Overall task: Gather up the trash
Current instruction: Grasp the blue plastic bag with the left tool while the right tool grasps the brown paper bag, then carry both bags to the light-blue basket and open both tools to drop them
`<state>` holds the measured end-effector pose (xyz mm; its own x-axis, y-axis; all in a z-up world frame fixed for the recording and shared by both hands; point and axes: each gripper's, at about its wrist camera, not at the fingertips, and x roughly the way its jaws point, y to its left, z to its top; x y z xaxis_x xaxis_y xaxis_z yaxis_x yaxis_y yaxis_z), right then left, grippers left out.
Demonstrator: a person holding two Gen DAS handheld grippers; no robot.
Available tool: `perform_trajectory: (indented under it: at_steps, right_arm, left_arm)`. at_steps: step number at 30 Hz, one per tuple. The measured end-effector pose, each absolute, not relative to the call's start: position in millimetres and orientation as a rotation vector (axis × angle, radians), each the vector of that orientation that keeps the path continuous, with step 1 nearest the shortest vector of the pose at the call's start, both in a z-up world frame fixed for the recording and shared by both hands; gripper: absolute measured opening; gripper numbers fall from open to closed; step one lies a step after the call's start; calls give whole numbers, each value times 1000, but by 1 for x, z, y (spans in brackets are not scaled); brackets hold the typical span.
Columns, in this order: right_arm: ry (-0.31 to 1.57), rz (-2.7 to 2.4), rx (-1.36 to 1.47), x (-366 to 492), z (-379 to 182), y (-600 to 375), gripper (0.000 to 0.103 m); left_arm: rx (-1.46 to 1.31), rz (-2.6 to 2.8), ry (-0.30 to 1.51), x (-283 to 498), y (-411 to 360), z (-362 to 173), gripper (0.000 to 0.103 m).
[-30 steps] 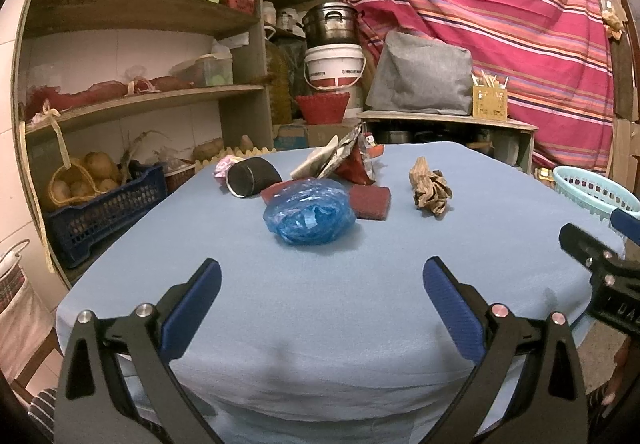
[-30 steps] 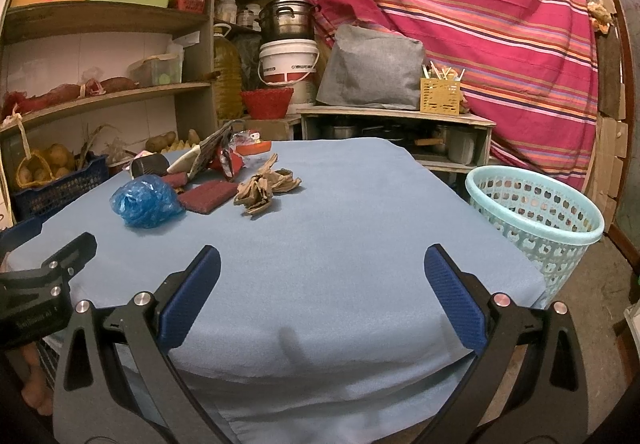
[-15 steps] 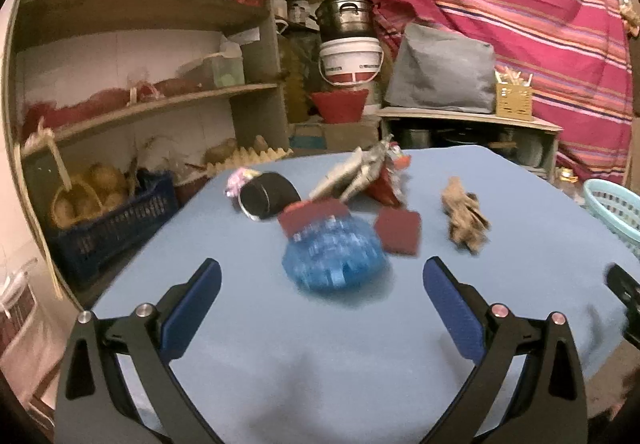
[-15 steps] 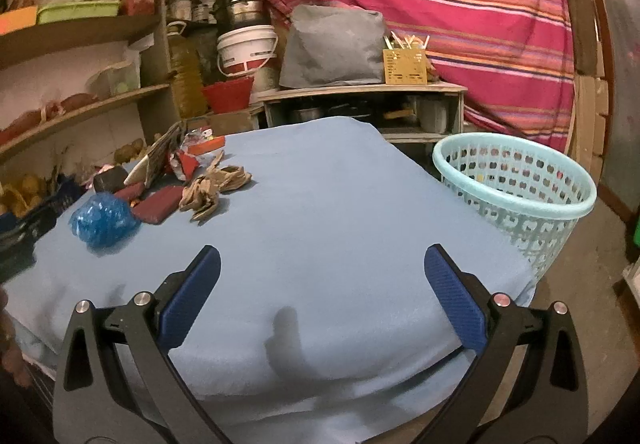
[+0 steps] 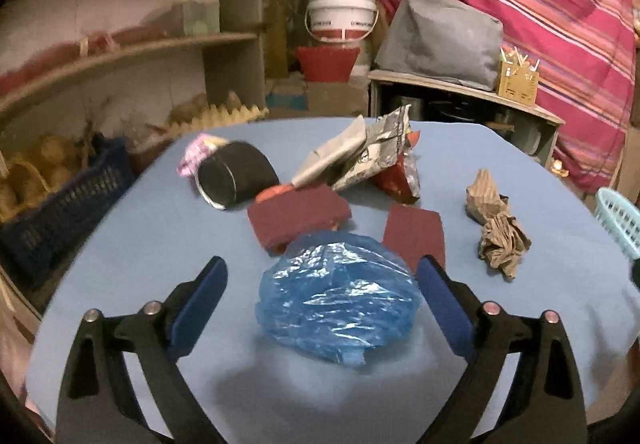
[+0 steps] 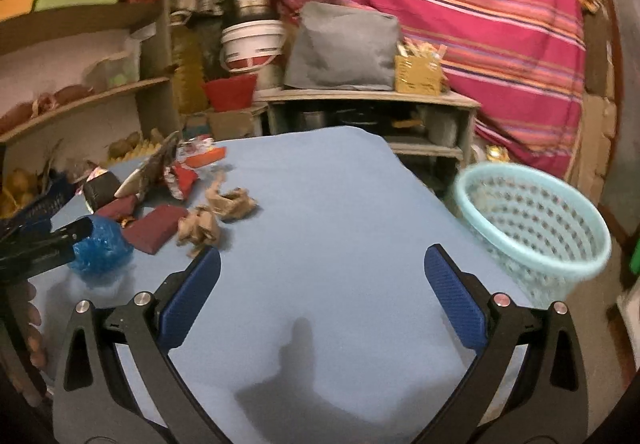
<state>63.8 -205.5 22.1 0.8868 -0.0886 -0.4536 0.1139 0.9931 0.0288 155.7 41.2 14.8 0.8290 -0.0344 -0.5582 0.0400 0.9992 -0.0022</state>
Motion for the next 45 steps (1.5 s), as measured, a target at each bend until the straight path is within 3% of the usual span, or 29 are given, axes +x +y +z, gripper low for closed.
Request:
perform_trajectory:
  at_steps: [1,6,14,18,19,21,23,24,34,45]
  right_arm:
    - [474,-95,34,72,24,-198,99]
    - [545,-35,-10,124,26,-161,99]
    - [694,-7,-33,177,10,-129,99]
    - [747,-16,-110,193,2,-111,99]
    - [763,-22,-137,197,-1,-106,95]
    - [784,-12,-161,200,-6,-101,76]
    - [818,35,-150,202,-10,-101,48]
    - [825,54,-136,202,-11,-102,46]
    - [718,129,-88,170,25,-154,46]
    - [587,-48,50,150,79,-342,46]
  left_arm:
    - [12,-34,606,158,42,13,91]
    - [6,-83,693,170,45,5,60]
    - [26,-165,761,178,51,5,28]
    - [36,-139,740,177,60,10,24]
    - [26,-141,747,178,64,10,24]
    - [11,-146,758,180,67,8,22]
    - [8,-150,762,180,67,7,21]
    - [10,-151,760,179,66,7,20]
    - [43,-132,741,171,37,20,16]
    - [73,-230,594,169,-76,85,16]
